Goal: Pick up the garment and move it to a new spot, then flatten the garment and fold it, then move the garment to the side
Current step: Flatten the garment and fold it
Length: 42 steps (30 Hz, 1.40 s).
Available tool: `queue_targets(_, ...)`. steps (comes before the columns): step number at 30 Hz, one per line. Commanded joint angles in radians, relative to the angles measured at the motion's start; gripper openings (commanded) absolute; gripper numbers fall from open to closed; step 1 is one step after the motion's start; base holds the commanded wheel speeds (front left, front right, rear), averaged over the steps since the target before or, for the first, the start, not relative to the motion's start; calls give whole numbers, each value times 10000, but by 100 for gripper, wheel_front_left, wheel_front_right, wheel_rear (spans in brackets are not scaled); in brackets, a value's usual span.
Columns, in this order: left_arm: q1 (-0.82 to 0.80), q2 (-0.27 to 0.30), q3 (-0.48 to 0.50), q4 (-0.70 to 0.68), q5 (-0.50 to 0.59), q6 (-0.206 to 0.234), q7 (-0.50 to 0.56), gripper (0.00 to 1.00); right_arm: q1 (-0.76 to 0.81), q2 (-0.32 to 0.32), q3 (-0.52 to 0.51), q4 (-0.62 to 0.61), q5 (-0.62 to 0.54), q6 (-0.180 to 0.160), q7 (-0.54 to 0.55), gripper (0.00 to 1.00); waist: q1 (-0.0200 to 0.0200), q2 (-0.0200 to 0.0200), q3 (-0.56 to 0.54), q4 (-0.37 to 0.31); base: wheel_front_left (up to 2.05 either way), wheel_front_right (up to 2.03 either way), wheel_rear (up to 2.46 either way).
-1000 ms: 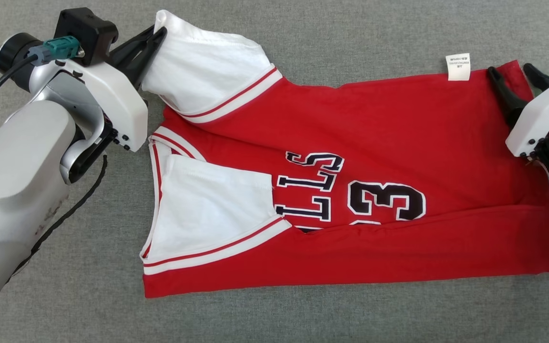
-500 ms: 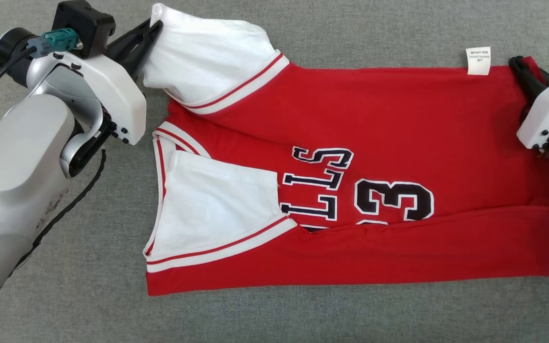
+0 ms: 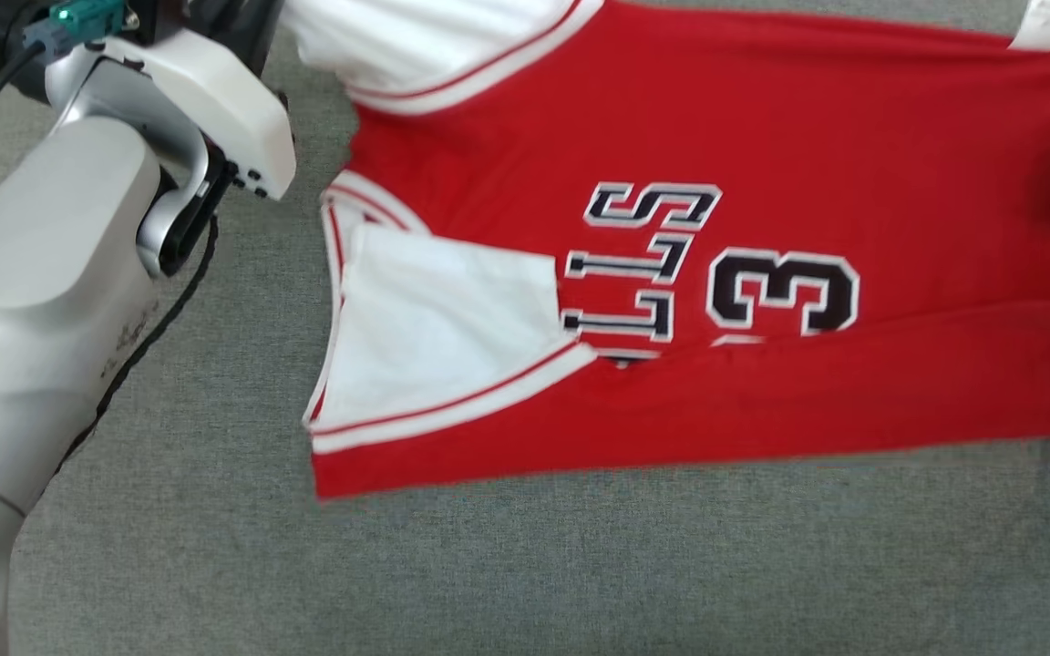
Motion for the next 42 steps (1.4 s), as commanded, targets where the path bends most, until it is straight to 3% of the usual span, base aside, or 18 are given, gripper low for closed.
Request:
queue_targets(1,-304,32,105,233,117,139,-159,0,-271,-87,-137,269,-276,-30,-351,0,0,0,6,-4,0,0,0)
queue_targets(6,-667,-410,389,1002,347,388,-601,0,-822,322,-430,1165,-1133,-30,-1622,0,0,0,-118,-82,0,0,0)
queue_targets(11,-370,-718,343,1520,460,-86,-700,0,-872,737,-393,1577,-1500,-28,-2176,0,0,0,-389,-149,0,0,0)
queue_targets(18,319,-621,336,1550,667,-482,-723,0,-126,782,-265,1430,-1244,-27,-2559,0,0,0,-1028,-103,0,0,0)
queue_targets(25,1689,-345,396,543,198,-900,-664,0,1173,556,177,780,-520,-27,-2482,0,0,0,-1835,130,0,0,0)
queue_targets(28,2206,-112,194,-16,32,-993,-522,0,1741,154,458,504,-197,-27,-2299,0,0,0,-2132,317,0,0,0)
queue_targets(42,4359,970,-910,-2686,-568,-1005,1136,0,3470,-1164,1658,-926,854,-27,-1653,0,0,0,-2971,657,0,0,0)
